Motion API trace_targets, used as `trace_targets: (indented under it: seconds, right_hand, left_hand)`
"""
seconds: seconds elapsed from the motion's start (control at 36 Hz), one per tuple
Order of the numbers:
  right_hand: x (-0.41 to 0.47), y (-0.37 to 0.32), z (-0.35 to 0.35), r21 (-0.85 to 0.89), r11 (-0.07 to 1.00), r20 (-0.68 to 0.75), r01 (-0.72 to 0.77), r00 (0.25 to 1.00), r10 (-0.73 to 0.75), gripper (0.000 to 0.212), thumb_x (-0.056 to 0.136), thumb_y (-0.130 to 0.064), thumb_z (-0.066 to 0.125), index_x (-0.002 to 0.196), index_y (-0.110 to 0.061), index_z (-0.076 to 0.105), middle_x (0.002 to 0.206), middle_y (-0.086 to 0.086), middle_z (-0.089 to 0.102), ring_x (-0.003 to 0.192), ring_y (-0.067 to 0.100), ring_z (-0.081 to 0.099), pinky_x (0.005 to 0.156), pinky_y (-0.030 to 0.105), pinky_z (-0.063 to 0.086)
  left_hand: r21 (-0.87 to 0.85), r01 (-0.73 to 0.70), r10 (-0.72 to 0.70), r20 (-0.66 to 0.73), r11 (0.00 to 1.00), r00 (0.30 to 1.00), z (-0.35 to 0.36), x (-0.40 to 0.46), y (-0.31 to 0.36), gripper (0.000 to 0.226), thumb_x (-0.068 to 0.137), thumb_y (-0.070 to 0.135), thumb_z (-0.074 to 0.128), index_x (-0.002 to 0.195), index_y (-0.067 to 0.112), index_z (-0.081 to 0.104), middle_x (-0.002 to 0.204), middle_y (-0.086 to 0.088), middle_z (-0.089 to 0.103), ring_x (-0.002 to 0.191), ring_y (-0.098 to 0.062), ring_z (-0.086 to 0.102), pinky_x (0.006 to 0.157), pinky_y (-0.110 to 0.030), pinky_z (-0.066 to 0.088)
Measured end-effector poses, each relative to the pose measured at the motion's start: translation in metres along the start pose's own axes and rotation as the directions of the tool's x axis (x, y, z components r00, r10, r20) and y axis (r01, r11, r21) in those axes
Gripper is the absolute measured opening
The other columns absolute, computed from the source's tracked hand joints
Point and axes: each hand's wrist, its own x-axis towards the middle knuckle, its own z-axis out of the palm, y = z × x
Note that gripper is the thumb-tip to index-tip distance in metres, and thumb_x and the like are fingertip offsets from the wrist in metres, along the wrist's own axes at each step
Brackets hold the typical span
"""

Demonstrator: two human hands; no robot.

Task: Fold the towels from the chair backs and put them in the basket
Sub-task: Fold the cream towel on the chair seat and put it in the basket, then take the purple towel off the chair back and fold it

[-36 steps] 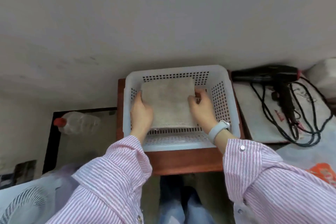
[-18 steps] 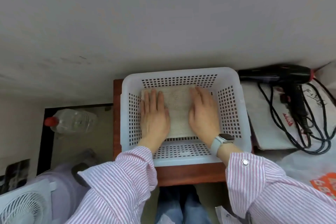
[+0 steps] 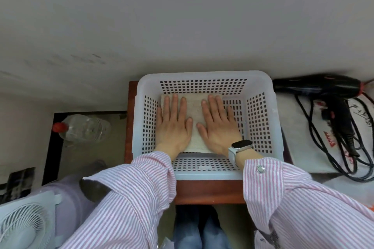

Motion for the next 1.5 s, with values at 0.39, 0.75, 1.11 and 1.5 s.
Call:
trace_targets:
  seconds: [0.39,0.75,1.11,1.5]
  right_hand:
    - [-0.076,-0.055,-0.083,0.429,0.894,-0.242,0.126,0.970,-0.021,0.036,0.091,-0.010,0.040,0.125,-0.006,0.050,0.123,0.010,0.056,0.120,0.024,0.045,0.103,0.033,0.034]
    - [-0.214,-0.217,-0.061,0.366,0.842,0.029,0.397,0.899,-0.436,0.032,0.093,-0.019,0.039,0.121,-0.013,0.053,0.119,0.007,0.059,0.113,0.024,0.053,0.097,0.033,0.040]
    - [-0.526,-0.432,0.073,0.341,0.512,0.243,0.789,0.452,-0.858,0.021,0.091,-0.017,0.040,0.102,-0.011,0.058,0.104,0.008,0.061,0.102,0.029,0.056,0.078,0.030,0.039]
    - [-0.849,-0.540,0.209,0.397,0.034,0.550,0.917,-0.208,-0.809,0.023,0.093,-0.019,0.040,0.095,-0.008,0.060,0.098,0.012,0.065,0.093,0.031,0.060,0.081,0.037,0.047]
  left_hand:
    - [-0.582,0.026,-0.251,-0.310,0.813,0.917,-0.081,-0.112,-0.011,0.036,0.093,0.019,0.046,0.128,0.014,0.051,0.135,0.000,0.047,0.127,-0.014,0.039,0.104,-0.025,0.027]
    - [-0.732,0.435,-0.725,-0.116,0.525,0.679,-0.058,-0.367,-0.080,0.033,0.092,0.017,0.049,0.123,0.010,0.054,0.127,-0.006,0.053,0.118,-0.022,0.048,0.099,-0.028,0.033]
    - [-0.767,0.621,-0.986,-0.131,0.165,0.100,0.034,-0.801,-0.083,0.032,0.092,0.020,0.048,0.123,0.014,0.055,0.125,-0.002,0.056,0.119,-0.021,0.048,0.101,-0.028,0.032]
    - [-0.806,0.389,-0.808,0.175,-0.446,-0.563,0.170,-1.121,0.032,0.032,0.091,0.020,0.048,0.120,0.011,0.057,0.122,-0.008,0.058,0.114,-0.023,0.051,0.099,-0.032,0.037]
